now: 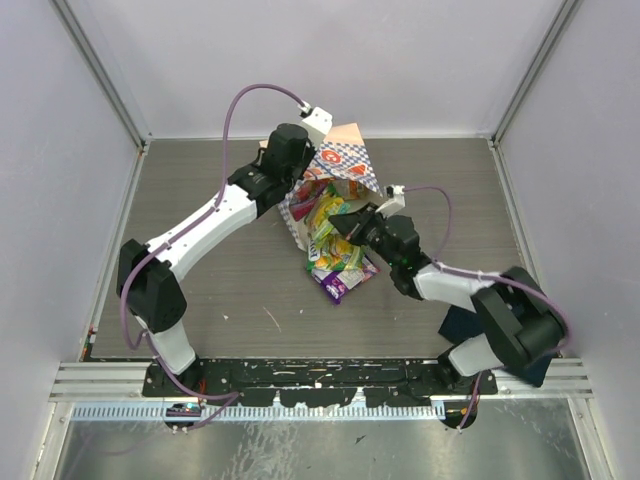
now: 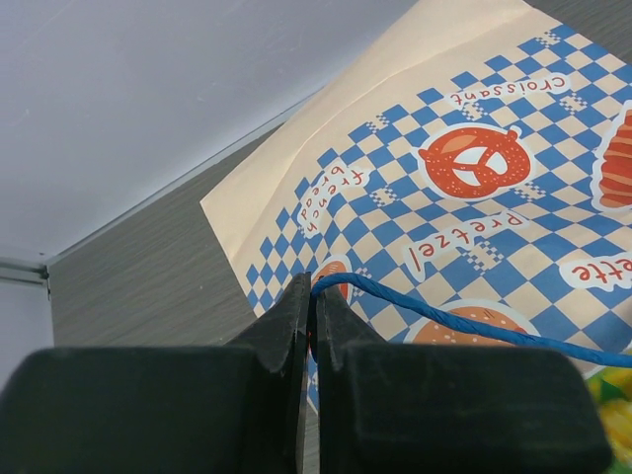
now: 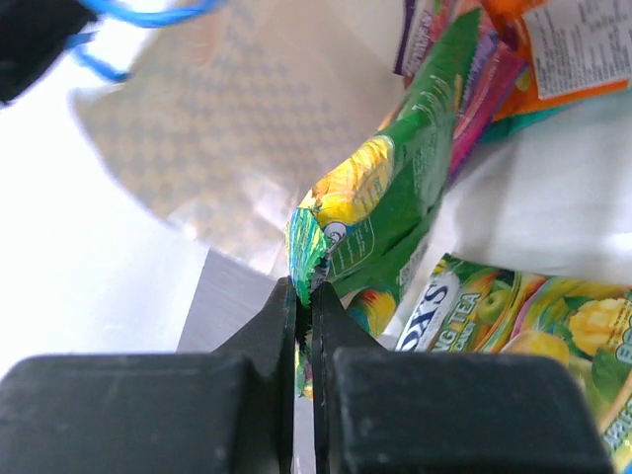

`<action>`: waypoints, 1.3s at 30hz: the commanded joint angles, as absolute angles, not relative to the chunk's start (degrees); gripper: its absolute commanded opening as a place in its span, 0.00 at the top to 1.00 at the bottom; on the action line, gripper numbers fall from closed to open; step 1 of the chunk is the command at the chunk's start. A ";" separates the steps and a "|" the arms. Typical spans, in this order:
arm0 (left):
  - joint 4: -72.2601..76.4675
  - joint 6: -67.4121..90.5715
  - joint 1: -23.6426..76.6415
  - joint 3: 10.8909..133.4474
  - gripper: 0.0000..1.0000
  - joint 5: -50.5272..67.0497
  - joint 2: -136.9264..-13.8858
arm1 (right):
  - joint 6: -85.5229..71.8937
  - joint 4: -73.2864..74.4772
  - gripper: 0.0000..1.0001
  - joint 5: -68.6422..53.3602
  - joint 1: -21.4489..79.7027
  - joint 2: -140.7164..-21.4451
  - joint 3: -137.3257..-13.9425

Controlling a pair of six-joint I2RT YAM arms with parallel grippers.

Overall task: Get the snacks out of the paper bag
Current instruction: Take out the snack from the paper bag, then place the snack at the center of the board, then take out the snack from the paper bag.

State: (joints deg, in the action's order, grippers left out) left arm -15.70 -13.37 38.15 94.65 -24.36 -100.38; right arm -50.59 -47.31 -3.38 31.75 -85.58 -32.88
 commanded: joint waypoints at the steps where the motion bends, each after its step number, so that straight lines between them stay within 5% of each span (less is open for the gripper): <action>1: -13.65 -14.63 37.39 95.21 0.97 -27.29 -98.92 | -45.92 -42.27 0.99 -9.53 31.46 -72.85 -31.27; 11: -11.26 -16.03 36.87 92.59 0.98 -29.72 -97.78 | -43.91 -17.35 0.99 -9.90 28.46 -39.37 -9.71; 18: -10.37 -15.29 36.83 90.33 0.98 -28.58 -95.75 | -48.75 2.29 0.98 -1.65 25.69 -28.17 -6.43; 22: -11.01 -15.10 36.82 90.54 0.97 -28.39 -95.58 | -46.14 13.64 0.27 9.76 25.67 -28.22 -14.45; 25: -11.85 -14.64 36.75 90.88 0.96 -27.62 -95.38 | -42.51 14.76 0.06 16.93 25.81 -32.73 -22.59; 33: -15.03 -13.53 36.86 93.73 0.96 -26.51 -96.26 | -40.81 -17.08 0.10 18.12 38.70 -58.67 -30.09; 39: -20.29 -11.58 36.99 97.37 0.96 -25.91 -96.84 | -46.92 -41.95 0.25 9.57 40.23 -83.37 -36.67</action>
State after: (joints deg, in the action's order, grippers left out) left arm -18.20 -13.28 37.50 93.14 -25.56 -98.24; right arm -43.20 -20.60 13.10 40.12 -73.45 -32.34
